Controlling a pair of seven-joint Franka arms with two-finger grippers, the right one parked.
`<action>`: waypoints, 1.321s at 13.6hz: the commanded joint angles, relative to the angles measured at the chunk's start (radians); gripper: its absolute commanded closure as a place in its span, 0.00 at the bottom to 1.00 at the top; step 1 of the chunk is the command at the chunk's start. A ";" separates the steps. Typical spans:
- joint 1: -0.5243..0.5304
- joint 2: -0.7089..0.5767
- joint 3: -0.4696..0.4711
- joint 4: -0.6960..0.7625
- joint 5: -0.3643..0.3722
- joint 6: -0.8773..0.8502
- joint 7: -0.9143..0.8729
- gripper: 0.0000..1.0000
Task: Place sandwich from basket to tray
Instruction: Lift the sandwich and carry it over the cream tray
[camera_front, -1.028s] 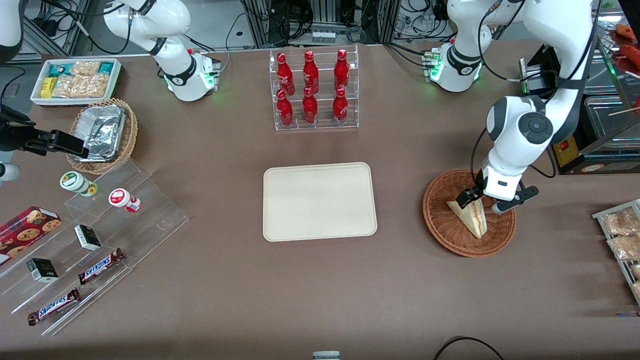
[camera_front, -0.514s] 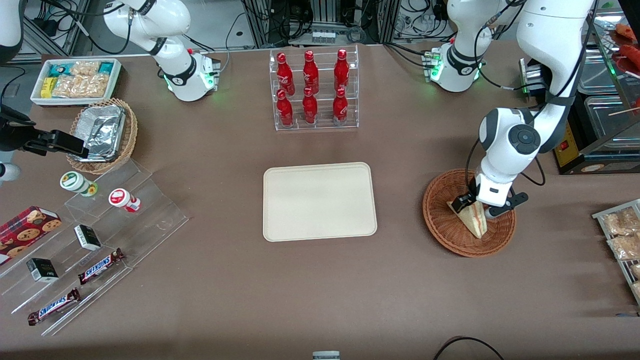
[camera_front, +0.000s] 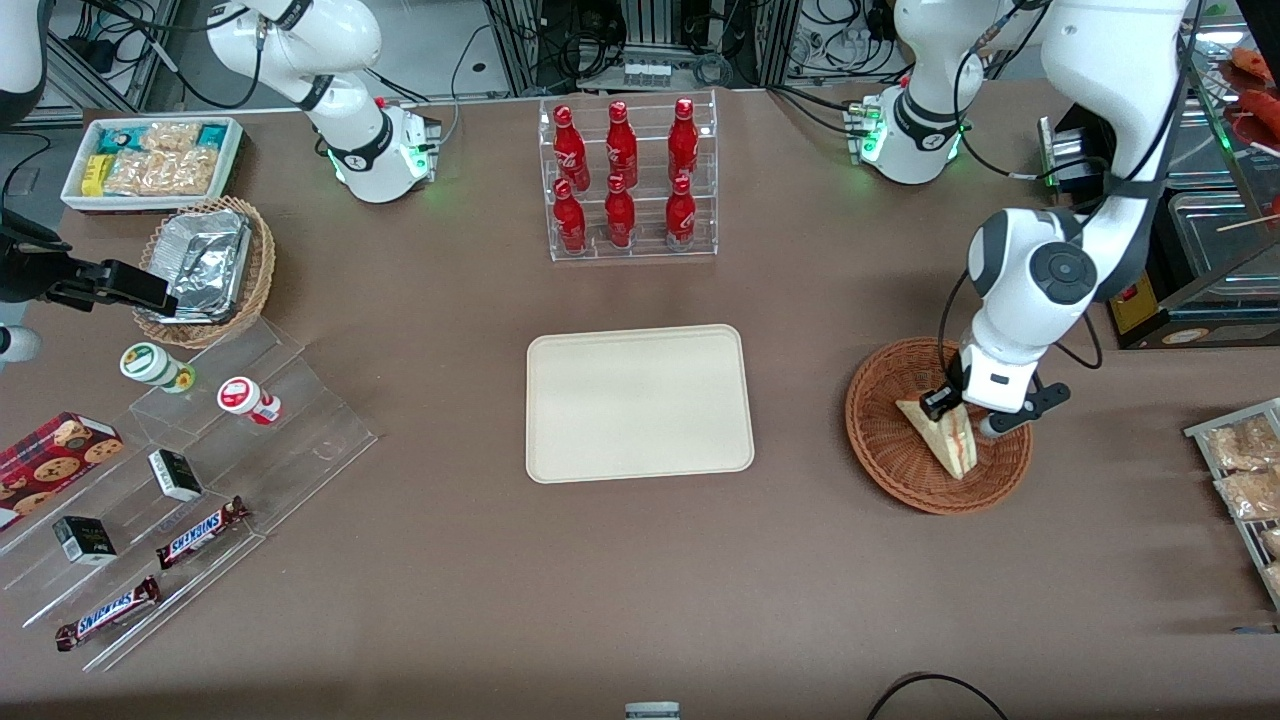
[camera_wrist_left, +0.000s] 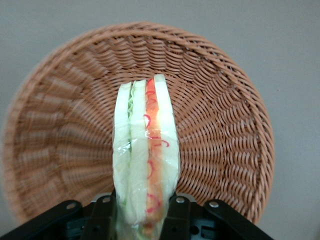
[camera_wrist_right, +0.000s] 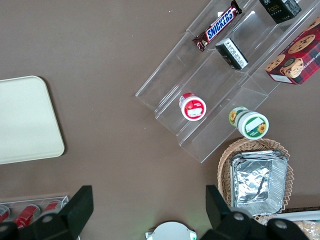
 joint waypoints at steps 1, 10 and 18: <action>-0.010 -0.093 -0.019 0.112 0.031 -0.249 -0.020 1.00; -0.109 0.080 -0.352 0.517 0.078 -0.488 -0.265 1.00; -0.401 0.465 -0.350 0.813 0.284 -0.474 -0.468 1.00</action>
